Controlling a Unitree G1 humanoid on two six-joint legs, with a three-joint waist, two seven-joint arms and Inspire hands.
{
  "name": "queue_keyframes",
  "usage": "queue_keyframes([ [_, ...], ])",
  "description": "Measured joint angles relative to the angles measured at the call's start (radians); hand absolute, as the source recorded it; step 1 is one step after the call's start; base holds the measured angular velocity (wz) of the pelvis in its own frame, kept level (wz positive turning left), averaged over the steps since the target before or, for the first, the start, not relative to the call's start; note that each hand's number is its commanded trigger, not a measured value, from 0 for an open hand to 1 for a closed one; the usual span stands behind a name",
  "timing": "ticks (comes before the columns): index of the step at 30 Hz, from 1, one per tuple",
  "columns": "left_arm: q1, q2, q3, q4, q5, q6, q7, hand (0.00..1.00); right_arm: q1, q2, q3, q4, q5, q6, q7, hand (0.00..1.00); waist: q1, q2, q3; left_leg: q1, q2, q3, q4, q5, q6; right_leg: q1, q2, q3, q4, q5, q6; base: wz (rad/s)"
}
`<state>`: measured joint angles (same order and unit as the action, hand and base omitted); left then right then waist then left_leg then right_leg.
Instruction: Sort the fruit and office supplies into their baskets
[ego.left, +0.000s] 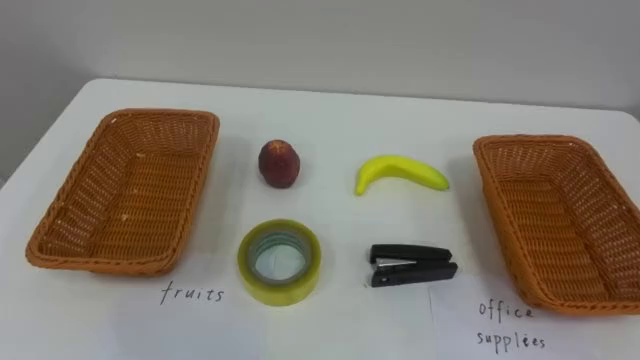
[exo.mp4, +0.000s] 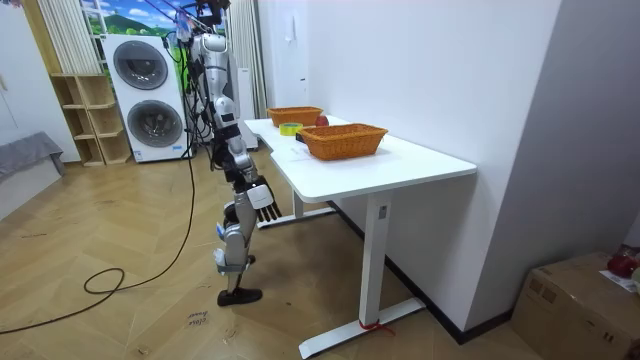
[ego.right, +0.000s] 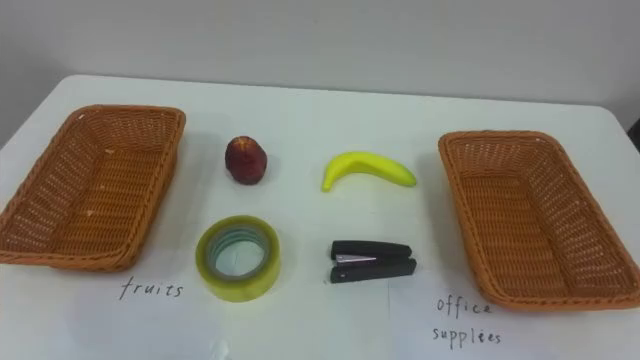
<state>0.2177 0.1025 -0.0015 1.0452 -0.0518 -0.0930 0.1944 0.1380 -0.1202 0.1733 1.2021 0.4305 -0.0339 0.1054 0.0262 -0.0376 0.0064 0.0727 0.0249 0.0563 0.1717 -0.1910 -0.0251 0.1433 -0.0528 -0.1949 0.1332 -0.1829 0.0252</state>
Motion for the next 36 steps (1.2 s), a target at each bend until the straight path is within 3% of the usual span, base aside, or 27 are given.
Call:
queue_keyframes([
  [10, -0.008, 0.001, 0.002, 0.01, 0.026, 0.0, 0.001, 0.0, 0.0, 0.0, 0.0, 0.0, 0.0, 0.0, -0.004, 0.0, 0.0, 0.008, -0.004, 0.004, 0.0, 0.003, 0.0, 0.0, 0.0, 0.0, 0.0, 0.005, -0.001, -0.001, 0.001, 0.0],
  [18, -0.012, 0.0, 0.022, 0.038, 0.028, 0.0, 0.029, 0.0, 0.003, 0.005, -0.006, 0.005, 0.045, 0.002, -0.029, 0.0, -0.008, 0.001, -0.0001, 0.007, 0.0, 0.005, -0.001, 0.0, 0.0, 0.001, 0.0, 0.001, -0.001, -0.001, 0.001, 0.0],
  [28, 0.023, 0.004, 0.139, 0.076, 0.136, 0.01, 0.073, 0.0, 0.069, 0.008, -0.203, 0.043, 0.139, 0.001, -0.095, 0.0, -0.025, -0.005, 0.0003, 0.01, 0.0, 0.014, -0.005, 0.0, 0.0, -0.002, 0.0, 0.009, -0.002, -0.002, 0.001, -0.01],
  [36, 0.022, 0.027, 0.151, 0.073, 0.155, 0.022, 0.089, 0.0, 0.105, 0.004, -0.324, 0.048, 0.236, 0.005, -0.163, 0.0, -0.064, -0.008, -0.0054, 0.022, 0.001, 0.028, -0.006, 0.0, 0.0, -0.007, 0.001, 0.032, 0.003, -0.002, 0.001, -0.06],
])
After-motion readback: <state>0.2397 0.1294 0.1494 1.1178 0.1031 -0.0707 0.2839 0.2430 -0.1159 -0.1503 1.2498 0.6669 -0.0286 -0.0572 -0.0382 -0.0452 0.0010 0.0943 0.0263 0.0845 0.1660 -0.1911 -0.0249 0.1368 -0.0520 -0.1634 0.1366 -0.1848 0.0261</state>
